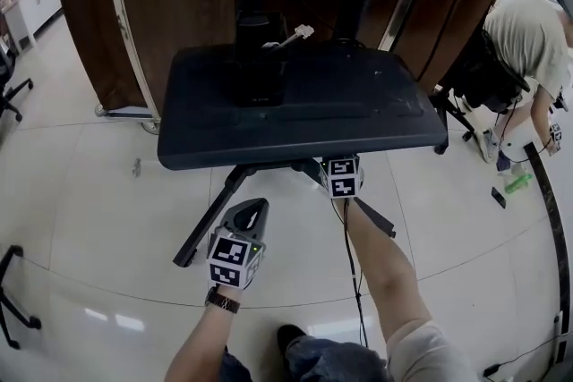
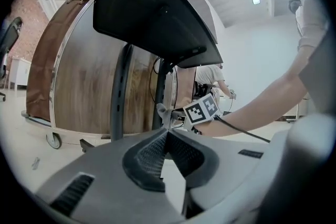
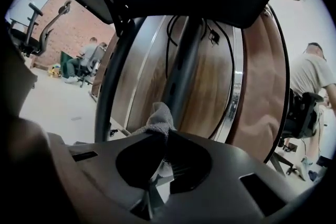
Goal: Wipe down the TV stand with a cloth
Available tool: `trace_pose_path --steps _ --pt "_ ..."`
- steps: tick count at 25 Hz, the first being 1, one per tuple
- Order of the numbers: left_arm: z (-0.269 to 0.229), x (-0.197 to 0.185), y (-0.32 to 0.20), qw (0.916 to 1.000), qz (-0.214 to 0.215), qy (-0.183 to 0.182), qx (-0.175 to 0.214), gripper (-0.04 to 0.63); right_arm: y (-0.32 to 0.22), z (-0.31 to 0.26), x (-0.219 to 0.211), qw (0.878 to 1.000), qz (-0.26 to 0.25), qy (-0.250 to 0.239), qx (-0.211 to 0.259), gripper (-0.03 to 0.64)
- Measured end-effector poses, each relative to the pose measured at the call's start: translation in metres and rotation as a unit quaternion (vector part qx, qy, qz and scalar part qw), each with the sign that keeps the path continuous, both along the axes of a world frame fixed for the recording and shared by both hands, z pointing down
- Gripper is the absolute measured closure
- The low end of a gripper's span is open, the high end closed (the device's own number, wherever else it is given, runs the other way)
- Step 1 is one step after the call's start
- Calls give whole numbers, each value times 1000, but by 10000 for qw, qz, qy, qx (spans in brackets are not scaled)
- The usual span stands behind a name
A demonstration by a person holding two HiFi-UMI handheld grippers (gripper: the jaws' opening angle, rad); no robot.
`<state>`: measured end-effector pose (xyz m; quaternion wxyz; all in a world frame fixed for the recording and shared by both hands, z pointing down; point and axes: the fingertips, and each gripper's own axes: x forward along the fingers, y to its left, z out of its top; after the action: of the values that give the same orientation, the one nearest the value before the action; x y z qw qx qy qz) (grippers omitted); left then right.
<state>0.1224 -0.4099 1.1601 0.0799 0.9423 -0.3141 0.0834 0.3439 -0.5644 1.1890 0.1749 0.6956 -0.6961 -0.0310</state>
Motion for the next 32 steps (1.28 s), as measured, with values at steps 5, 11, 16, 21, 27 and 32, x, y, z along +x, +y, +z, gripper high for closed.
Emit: trace_pose_path --steps 5,11,16,21,27,32 --pt "17 -19 3 9995 -129 -184 -212 572 10 67 -3 9975 54 -295 -639 612" --pt "35 -31 18 9986 -163 -291 -406 572 59 148 21 9877 250 -369 -1499 612" --pt "40 -37 38 9983 4 -509 -291 572 121 172 62 9805 641 -369 -1820 612" --pt "42 -59 49 9971 64 -729 -222 572 212 192 125 9663 1279 -348 -2205 612" --pt "15 -71 60 9970 70 -740 -217 572 327 198 161 9427 1859 -485 -2729 612" --pt "-91 -67 102 9957 273 -825 -327 572 362 75 132 9448 1781 -706 -2658 612"
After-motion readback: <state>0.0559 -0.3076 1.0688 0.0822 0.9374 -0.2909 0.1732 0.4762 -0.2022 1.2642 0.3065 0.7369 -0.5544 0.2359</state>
